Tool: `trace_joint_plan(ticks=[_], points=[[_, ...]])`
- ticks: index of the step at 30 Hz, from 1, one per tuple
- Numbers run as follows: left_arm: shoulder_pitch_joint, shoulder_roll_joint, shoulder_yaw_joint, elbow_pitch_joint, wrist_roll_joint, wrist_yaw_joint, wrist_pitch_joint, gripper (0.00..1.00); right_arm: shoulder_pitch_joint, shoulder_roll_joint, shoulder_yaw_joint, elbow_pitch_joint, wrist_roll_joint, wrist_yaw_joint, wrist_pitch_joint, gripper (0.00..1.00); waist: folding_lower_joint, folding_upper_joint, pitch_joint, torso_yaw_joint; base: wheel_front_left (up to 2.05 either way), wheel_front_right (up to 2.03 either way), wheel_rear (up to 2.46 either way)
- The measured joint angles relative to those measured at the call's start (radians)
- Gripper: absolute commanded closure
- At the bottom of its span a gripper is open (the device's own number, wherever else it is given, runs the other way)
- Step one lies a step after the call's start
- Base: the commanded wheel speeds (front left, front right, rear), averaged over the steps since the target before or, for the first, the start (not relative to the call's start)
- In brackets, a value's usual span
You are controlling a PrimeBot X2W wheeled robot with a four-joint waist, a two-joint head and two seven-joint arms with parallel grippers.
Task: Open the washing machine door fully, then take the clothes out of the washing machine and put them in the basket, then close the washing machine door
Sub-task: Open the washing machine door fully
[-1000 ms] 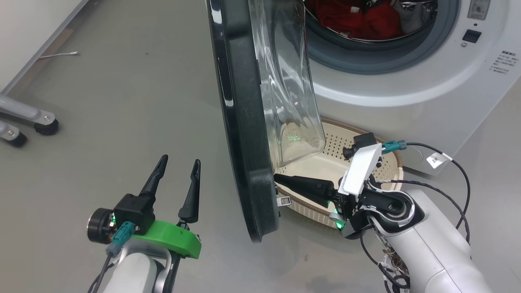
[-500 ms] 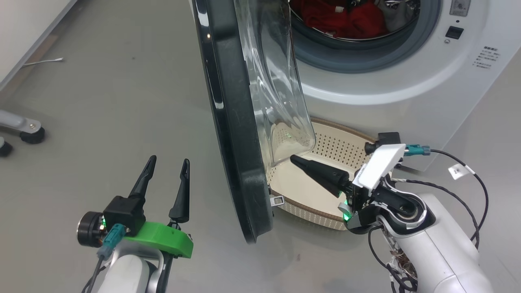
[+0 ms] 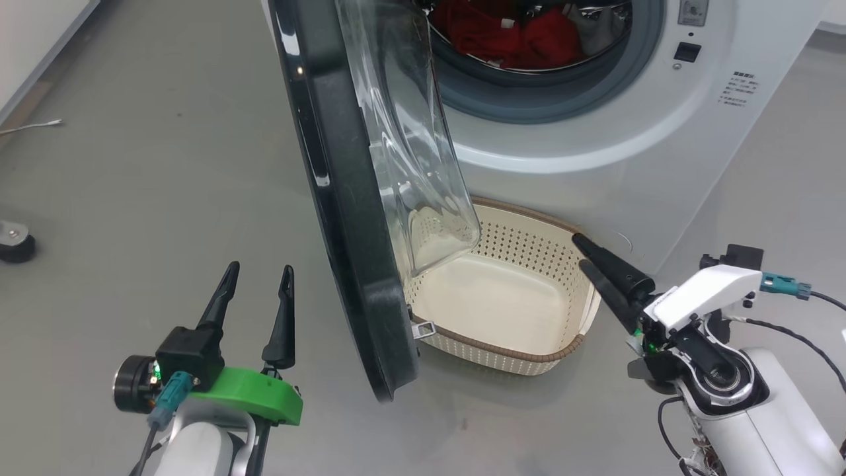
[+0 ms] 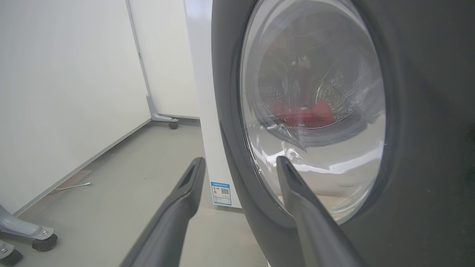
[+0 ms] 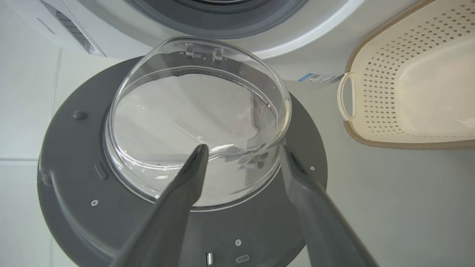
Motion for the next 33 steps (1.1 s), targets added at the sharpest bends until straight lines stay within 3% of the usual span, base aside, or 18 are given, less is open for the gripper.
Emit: trace_joint_plan(ticks=[16, 22, 30, 33], points=[[0.016, 0.001, 0.012, 0.023, 0.018, -0.002, 0.0, 0.0, 0.135, -0.132, -0.022, 0.008, -0.551, -0.002, -0.504, 0.0, 0.0, 0.0, -0.028, -0.052, 0.0, 0.0, 0.0], [0.018, 0.001, 0.017, 0.024, 0.018, -0.002, 0.0, 0.0, 0.158, -0.203, -0.017, 0.023, -0.811, -0.098, -0.707, 0.0, 0.0, 0.0, -0.03, -0.054, 0.0, 0.0, 0.0], [0.019, 0.002, 0.042, 0.025, 0.024, -0.002, 0.0, 0.0, 0.161, -0.218, -0.022, 0.002, -0.994, -0.203, -0.653, 0.0, 0.0, 0.0, -0.036, -0.066, 0.0, 0.0, 0.0], [0.021, 0.002, 0.049, 0.025, 0.024, -0.002, 0.0, 0.0, 0.163, -0.213, -0.057, -0.069, -1.075, -0.214, -0.647, 0.0, 0.0, 0.0, -0.037, -0.074, 0.0, 0.0, 0.0]])
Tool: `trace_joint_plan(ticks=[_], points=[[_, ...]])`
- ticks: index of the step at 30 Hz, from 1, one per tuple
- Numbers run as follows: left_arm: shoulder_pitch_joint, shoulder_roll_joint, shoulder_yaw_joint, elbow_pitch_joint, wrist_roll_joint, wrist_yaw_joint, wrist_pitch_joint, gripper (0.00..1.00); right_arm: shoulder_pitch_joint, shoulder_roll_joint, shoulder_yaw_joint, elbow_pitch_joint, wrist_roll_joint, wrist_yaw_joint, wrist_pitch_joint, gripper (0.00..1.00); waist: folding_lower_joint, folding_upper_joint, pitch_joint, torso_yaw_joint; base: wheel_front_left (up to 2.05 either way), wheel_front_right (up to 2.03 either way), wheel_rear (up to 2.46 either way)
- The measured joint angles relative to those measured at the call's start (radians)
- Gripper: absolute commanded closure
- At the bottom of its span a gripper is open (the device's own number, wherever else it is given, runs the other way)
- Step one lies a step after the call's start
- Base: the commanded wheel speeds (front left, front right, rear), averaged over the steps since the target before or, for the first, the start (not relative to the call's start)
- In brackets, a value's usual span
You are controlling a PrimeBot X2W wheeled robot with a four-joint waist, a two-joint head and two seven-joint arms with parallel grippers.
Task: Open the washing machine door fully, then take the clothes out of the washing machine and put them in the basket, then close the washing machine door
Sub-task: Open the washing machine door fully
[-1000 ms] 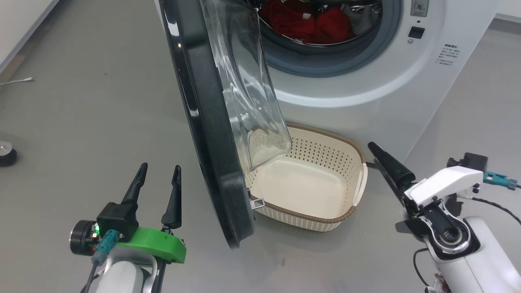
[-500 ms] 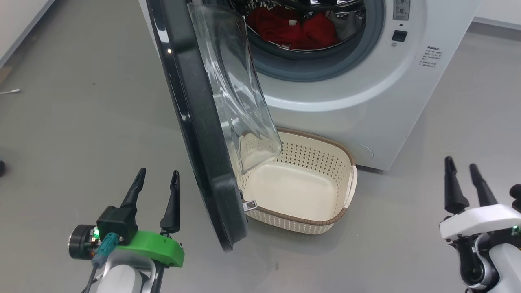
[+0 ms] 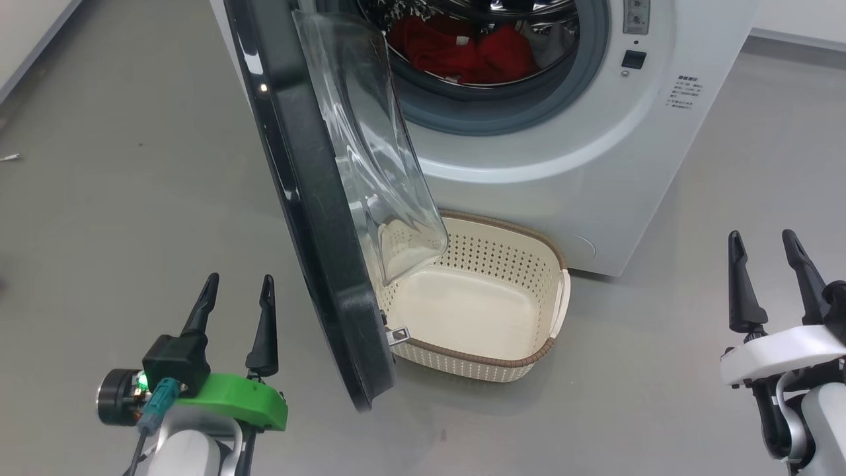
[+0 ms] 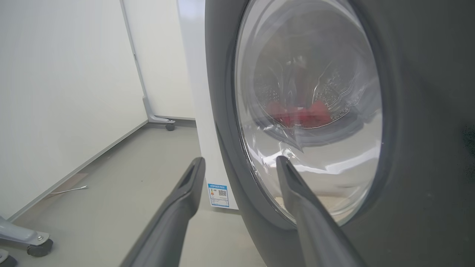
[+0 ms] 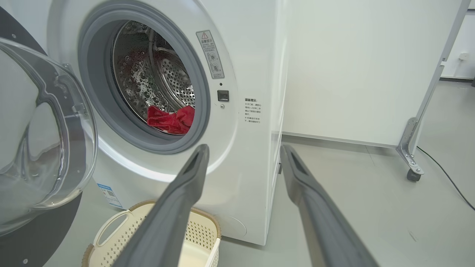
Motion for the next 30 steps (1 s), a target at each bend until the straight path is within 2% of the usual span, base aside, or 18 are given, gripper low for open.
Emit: trace_joint_plan(ticks=[8, 18, 30], points=[[0.001, 0.0, -0.001, 0.002, 0.0, 0.0, 0.0, 0.0, 0.067, 0.063, -0.015, -0.047, -0.07, -0.009, 0.0, 0.0, 0.0, 0.0, 0.0, -0.008, 0.0, 0.0, 0.0], [0.001, 0.0, 0.0, 0.007, 0.0, -0.005, 0.0, 0.0, 0.143, 0.155, 0.014, -0.073, -0.12, -0.014, 0.0, 0.0, 0.0, 0.0, -0.002, -0.012, 0.0, 0.0, 0.0], [0.002, 0.0, -0.001, 0.016, 0.0, -0.007, 0.0, 0.0, 0.163, 0.197, 0.027, -0.088, -0.165, -0.013, 0.0, 0.0, 0.0, 0.0, -0.012, -0.01, 0.0, 0.0, 0.0]])
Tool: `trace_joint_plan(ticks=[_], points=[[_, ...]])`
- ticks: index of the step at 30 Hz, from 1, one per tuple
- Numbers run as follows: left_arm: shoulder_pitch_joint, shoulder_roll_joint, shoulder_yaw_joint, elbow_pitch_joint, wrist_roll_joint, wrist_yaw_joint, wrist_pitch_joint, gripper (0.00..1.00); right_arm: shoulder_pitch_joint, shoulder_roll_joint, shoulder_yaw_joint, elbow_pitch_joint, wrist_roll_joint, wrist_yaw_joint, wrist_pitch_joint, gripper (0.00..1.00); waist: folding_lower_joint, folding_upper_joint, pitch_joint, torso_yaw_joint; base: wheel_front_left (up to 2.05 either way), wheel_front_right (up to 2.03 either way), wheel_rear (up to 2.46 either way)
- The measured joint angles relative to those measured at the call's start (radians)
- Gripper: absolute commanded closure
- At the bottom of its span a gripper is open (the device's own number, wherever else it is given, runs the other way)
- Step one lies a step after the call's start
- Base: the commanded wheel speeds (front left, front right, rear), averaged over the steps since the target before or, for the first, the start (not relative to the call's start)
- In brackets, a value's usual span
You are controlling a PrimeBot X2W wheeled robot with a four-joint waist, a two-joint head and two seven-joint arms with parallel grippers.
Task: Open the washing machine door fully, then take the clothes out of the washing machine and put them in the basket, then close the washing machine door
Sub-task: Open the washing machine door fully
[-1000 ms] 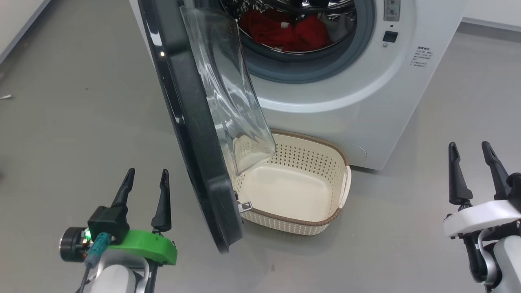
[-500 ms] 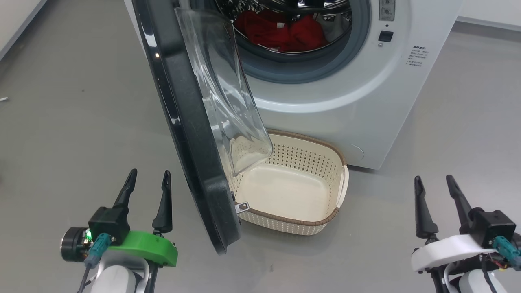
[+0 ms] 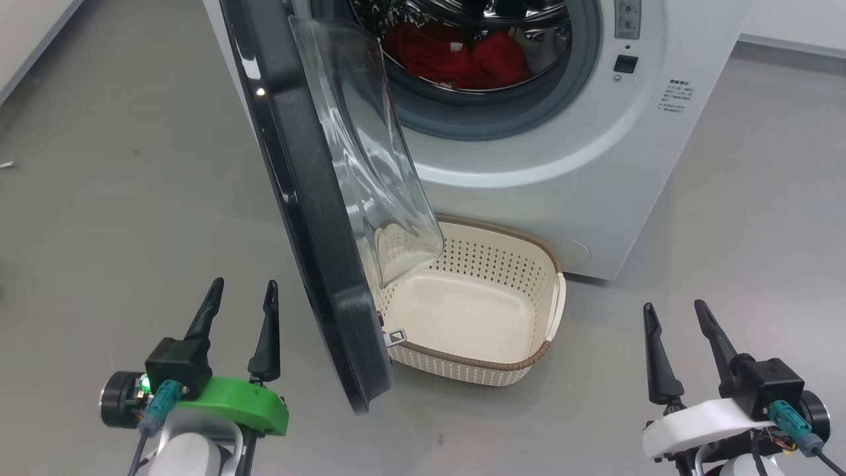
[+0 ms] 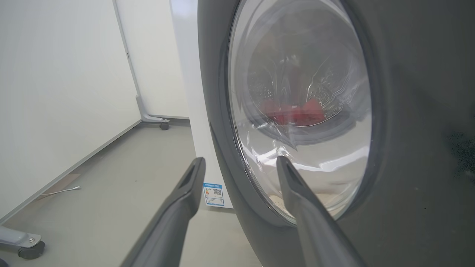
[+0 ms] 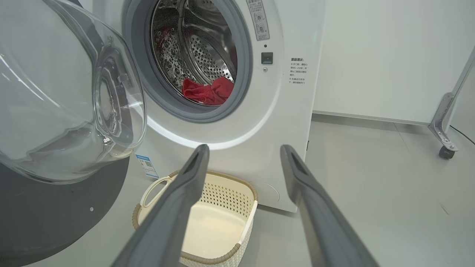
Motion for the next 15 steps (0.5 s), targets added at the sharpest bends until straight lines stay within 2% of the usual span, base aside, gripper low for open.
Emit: trace_joint_plan(ticks=[6, 7, 8, 10, 15], points=[[0.001, 0.0, 0.001, 0.011, 0.0, 0.0, 0.0, 0.0, 0.012, 0.012, -0.012, -0.001, -0.011, 0.001, 0.0, 0.0, 0.0, 0.0, -0.01, 0.0, 0.0, 0.0, 0.0], [0.002, 0.0, 0.001, 0.012, 0.0, 0.0, 0.0, 0.05, 0.017, 0.015, -0.013, -0.001, -0.012, 0.002, 0.0, 0.0, 0.0, 0.0, -0.012, 0.0, 0.0, 0.0, 0.0], [0.003, 0.0, 0.001, 0.013, 0.0, 0.0, 0.0, 0.47, 0.021, 0.019, -0.014, -0.001, -0.012, 0.002, 0.0, 0.0, 0.0, 0.0, -0.013, 0.0, 0.0, 0.0, 0.0], [0.007, 0.0, 0.001, 0.018, 0.001, 0.0, 0.0, 1.0, 0.022, 0.026, -0.016, -0.001, -0.019, 0.007, 0.0, 0.0, 0.0, 0.0, -0.015, 0.0, 0.0, 0.0, 0.0], [0.017, 0.0, 0.0, 0.026, 0.006, 0.0, 0.0, 1.0, 0.023, 0.031, -0.02, -0.001, -0.022, 0.012, 0.0, 0.0, 0.0, 0.0, -0.019, 0.0, 0.0, 0.0, 0.0]])
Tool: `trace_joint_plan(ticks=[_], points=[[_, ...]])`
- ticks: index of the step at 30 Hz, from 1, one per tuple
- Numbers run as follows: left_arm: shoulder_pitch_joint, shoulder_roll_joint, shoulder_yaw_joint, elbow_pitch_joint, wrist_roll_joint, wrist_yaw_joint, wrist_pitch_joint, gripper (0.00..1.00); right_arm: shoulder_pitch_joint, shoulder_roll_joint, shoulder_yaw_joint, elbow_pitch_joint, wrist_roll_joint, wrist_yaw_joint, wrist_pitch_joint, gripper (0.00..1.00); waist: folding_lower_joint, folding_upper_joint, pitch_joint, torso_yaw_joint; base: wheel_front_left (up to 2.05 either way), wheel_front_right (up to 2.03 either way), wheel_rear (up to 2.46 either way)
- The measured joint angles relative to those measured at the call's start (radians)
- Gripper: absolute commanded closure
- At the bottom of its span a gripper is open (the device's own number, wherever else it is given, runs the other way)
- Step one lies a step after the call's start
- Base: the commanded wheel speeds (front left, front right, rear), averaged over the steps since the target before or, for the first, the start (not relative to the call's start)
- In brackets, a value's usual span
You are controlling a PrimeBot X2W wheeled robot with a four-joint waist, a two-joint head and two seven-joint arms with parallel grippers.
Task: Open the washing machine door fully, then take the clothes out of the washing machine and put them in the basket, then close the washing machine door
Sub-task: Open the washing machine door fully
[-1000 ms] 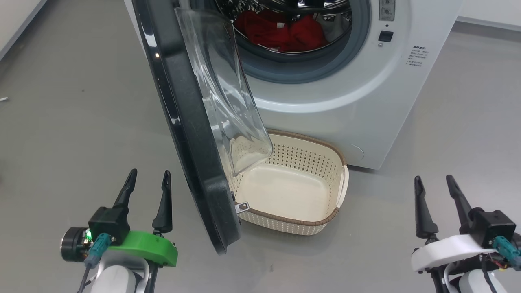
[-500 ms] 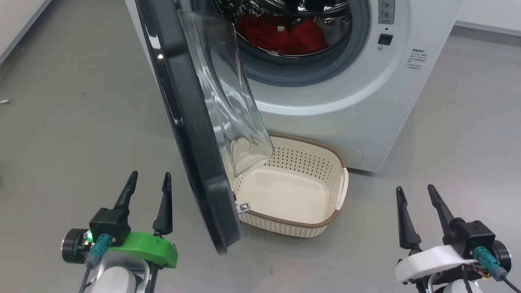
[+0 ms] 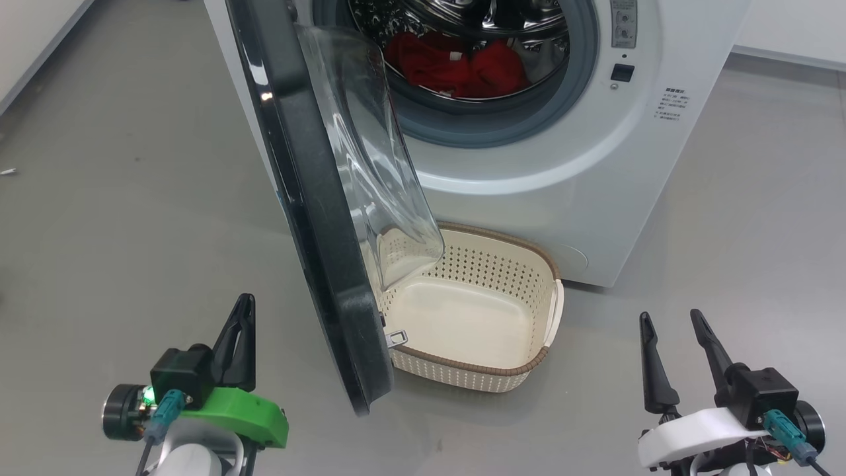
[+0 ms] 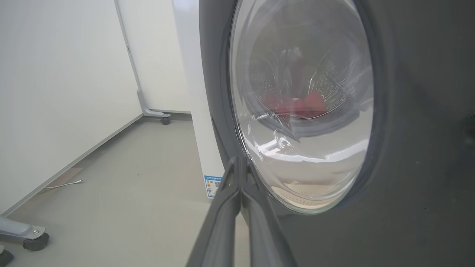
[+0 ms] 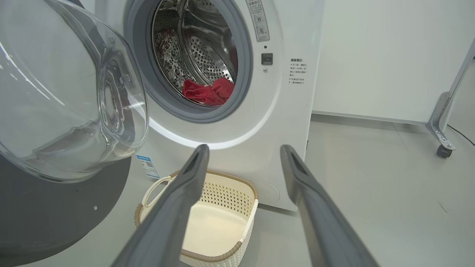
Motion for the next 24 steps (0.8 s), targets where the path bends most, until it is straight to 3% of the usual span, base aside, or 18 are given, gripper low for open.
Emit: trace_joint_plan(ticks=[14, 24], points=[[0.001, 0.0, 0.028, -0.047, 0.023, 0.01, 0.0, 1.0, 0.014, 0.017, -0.025, 0.0, -0.03, 0.016, 0.0, 0.0, 0.0, 0.0, -0.008, -0.001, 0.0, 0.0, 0.0], [-0.056, 0.0, 0.053, -0.274, 0.072, 0.027, 0.0, 1.0, 0.015, 0.026, -0.035, 0.0, -0.042, 0.031, 0.0, 0.0, 0.0, 0.0, -0.016, 0.002, 0.0, 0.0, 0.0]])
